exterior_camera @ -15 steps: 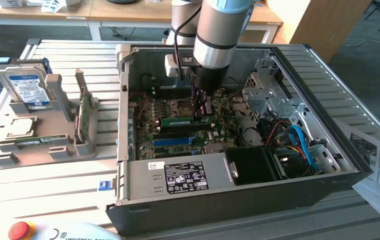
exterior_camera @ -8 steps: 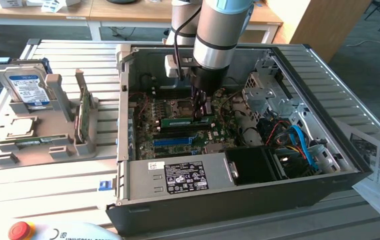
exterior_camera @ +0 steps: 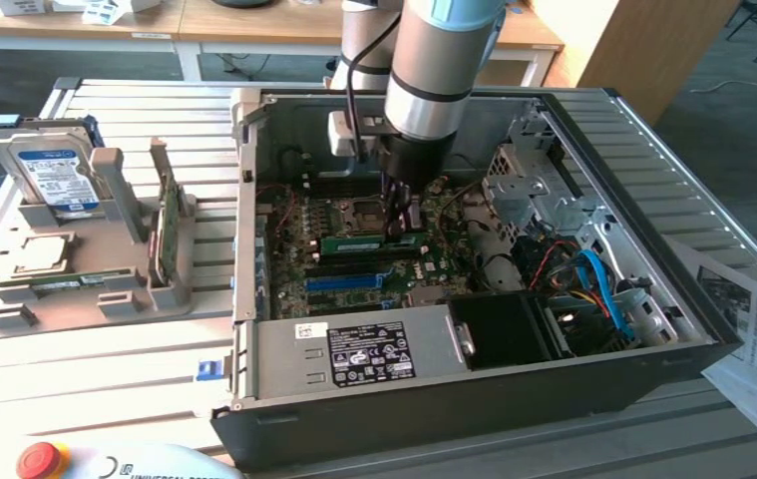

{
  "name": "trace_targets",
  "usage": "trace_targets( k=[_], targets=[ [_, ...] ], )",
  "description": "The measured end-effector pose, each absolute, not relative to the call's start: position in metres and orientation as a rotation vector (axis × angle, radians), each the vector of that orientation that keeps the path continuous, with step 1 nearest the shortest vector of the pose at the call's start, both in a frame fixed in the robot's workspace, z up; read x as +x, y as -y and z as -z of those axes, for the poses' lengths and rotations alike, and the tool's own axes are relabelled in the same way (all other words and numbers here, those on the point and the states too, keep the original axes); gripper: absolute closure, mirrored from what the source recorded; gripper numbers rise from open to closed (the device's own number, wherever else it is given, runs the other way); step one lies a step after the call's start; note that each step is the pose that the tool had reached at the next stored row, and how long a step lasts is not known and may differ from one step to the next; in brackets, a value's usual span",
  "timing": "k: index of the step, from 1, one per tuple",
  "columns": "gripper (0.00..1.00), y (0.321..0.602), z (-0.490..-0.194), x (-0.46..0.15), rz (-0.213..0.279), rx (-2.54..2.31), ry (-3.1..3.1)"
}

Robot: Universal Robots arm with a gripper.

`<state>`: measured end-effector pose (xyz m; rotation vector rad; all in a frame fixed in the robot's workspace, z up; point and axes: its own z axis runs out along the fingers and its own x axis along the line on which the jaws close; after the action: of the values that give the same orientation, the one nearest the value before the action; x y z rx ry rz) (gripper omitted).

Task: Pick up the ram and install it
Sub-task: 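Insert the ram into the slot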

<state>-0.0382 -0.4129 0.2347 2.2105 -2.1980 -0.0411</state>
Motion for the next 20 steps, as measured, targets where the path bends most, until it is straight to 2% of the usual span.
trace_targets(
  k=[20],
  targets=[
    [0.88, 0.4130, -0.2330, -0.0381, 0.040, 2.211, 2.200]
  ],
)
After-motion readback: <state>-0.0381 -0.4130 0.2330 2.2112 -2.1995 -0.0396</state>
